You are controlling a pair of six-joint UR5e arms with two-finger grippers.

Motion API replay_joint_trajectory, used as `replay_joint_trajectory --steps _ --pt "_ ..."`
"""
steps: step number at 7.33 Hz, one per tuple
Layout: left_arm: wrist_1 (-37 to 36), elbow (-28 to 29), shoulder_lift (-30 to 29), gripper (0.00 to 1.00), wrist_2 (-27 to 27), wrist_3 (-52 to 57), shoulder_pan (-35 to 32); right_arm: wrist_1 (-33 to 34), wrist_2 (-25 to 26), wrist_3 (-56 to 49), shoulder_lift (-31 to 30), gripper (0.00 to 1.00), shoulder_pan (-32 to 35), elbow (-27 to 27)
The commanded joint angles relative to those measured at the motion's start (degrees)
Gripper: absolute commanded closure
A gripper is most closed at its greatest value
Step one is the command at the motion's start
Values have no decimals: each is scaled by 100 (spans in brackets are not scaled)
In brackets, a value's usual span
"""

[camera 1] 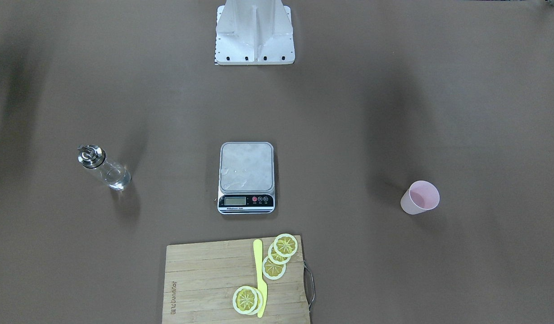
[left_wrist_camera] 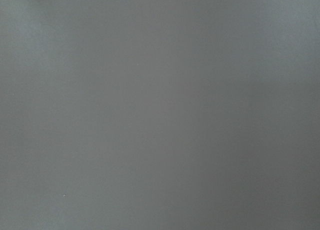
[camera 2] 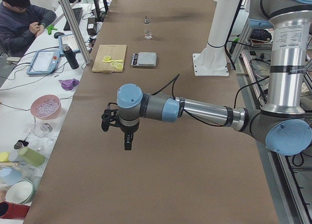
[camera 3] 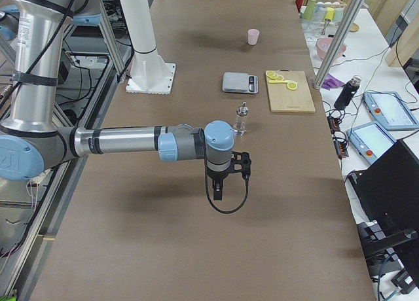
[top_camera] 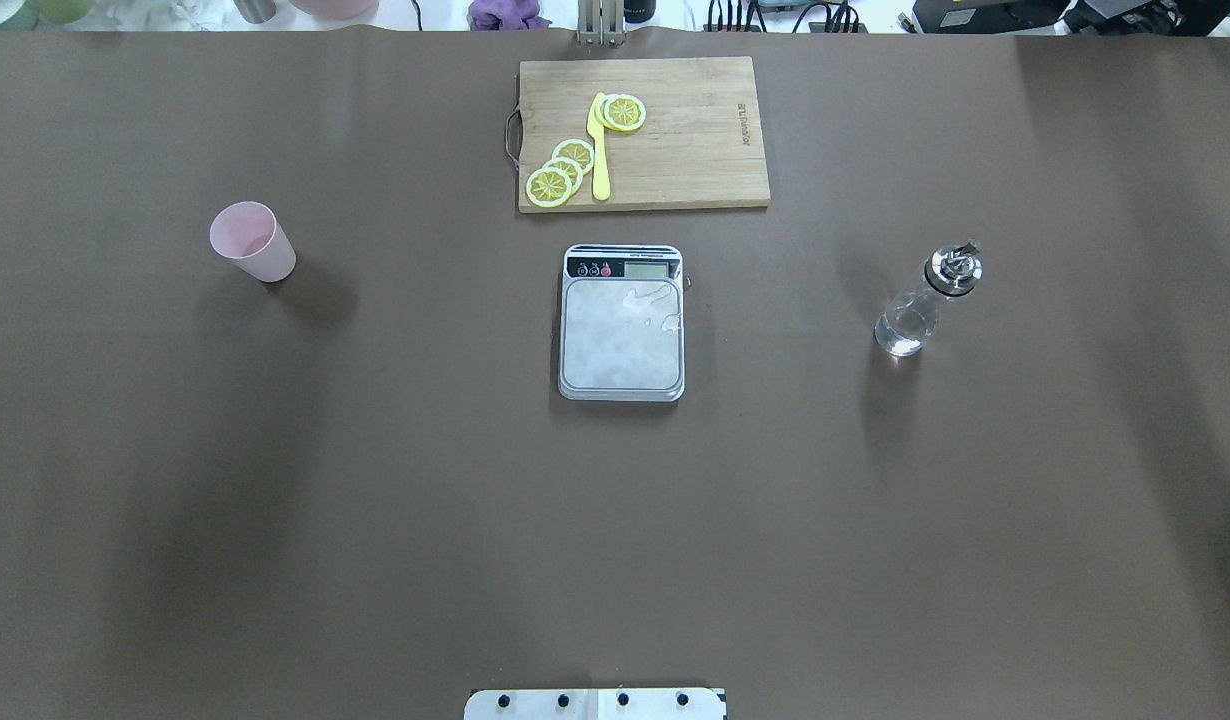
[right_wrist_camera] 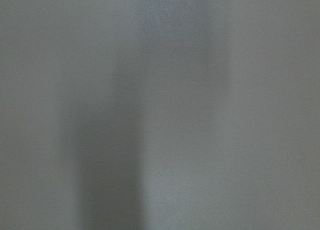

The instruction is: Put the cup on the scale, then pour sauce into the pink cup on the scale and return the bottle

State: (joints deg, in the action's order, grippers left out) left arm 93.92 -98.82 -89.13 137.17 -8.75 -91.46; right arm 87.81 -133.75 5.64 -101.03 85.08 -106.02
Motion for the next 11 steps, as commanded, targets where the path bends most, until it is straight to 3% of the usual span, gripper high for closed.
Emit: replay_joint_trajectory --steps 1,5,6,7,9,11 --pt "363 47 -78 1 90 -39 14 0 24 7 179 0 0 -68" --pt "408 -14 -569 1 108 -49 14 8 33 7 347 0 0 -15" --pt "747 -49 -693 1 125 -65 66 -9 33 -36 365 0 0 -23" --pt "1255 -6 -694 1 204 -118 354 -9 41 -28 373 0 0 -32" --pt "1357 195 -1088 1 73 -501 1224 -9 42 7 382 0 0 -41" --pt "1462 328 -1290 1 -486 -1207 2022 -9 24 7 374 0 0 -50"
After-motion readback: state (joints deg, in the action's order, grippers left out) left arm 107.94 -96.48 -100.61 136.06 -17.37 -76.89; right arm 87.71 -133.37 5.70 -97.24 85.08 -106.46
